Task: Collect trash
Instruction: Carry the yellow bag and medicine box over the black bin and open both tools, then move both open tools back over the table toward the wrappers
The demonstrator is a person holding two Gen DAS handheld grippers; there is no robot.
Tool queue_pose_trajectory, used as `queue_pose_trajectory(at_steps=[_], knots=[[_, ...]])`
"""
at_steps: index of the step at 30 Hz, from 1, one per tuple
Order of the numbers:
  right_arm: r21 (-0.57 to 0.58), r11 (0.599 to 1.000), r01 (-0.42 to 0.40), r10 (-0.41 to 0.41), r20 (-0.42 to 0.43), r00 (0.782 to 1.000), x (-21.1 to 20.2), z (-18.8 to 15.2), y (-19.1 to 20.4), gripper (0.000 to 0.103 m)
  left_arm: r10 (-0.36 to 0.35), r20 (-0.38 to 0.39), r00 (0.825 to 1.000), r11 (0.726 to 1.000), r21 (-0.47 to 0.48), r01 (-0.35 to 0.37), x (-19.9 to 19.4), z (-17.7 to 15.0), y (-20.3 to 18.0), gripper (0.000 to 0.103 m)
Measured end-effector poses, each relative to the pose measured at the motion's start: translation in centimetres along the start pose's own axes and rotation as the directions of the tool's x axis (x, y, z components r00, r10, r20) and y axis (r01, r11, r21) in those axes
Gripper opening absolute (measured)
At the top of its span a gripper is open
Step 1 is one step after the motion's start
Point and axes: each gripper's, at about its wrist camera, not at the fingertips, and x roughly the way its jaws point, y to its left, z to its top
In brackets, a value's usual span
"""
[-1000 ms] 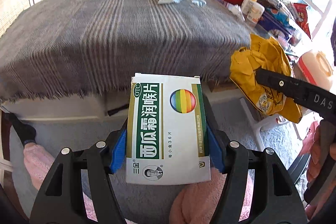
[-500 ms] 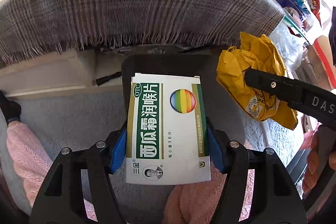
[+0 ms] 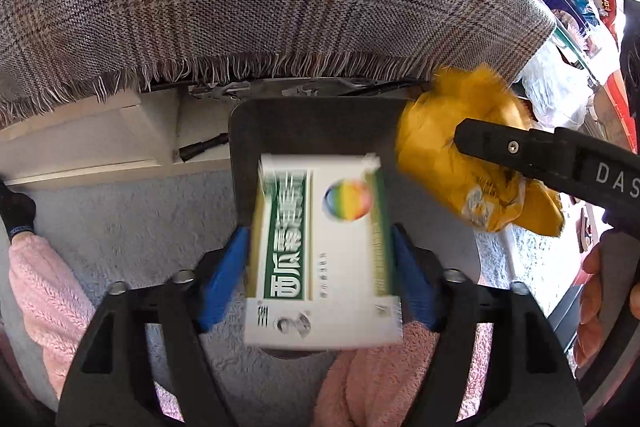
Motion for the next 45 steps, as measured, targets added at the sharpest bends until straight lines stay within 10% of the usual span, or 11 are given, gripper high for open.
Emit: queue_pose_trajectory(at_steps=[9,28,40,45], knots=[[-0.014,0.997,0.082,-0.081,0.068,0.994,-2.4,0.6,-0.4,0.100,0.064,0.052,0.997,0.998,0.017,-0.065,-3.0,0.8,0.9,0.095],[0.023,0.996,0.083,-0.087,0.258,0.962,-10.1,10.0,-3.1,0.100,0.025,0.182,0.983,0.998,0.044,-0.033,-9.2,10.7,-0.4,0.095],[0.080,0.988,0.129,-0.148,0.307,0.940,-8.9,18.9,-7.3,0.098,0.043,0.221,0.974,0.993,0.094,-0.065,-6.6,20.7,-1.4,0.087],[0.063,0.980,0.188,-0.199,0.297,0.934,-6.6,22.2,-8.0,0.080,0.043,0.214,0.976,0.993,0.099,-0.066,-4.7,24.2,-1.5,0.076]])
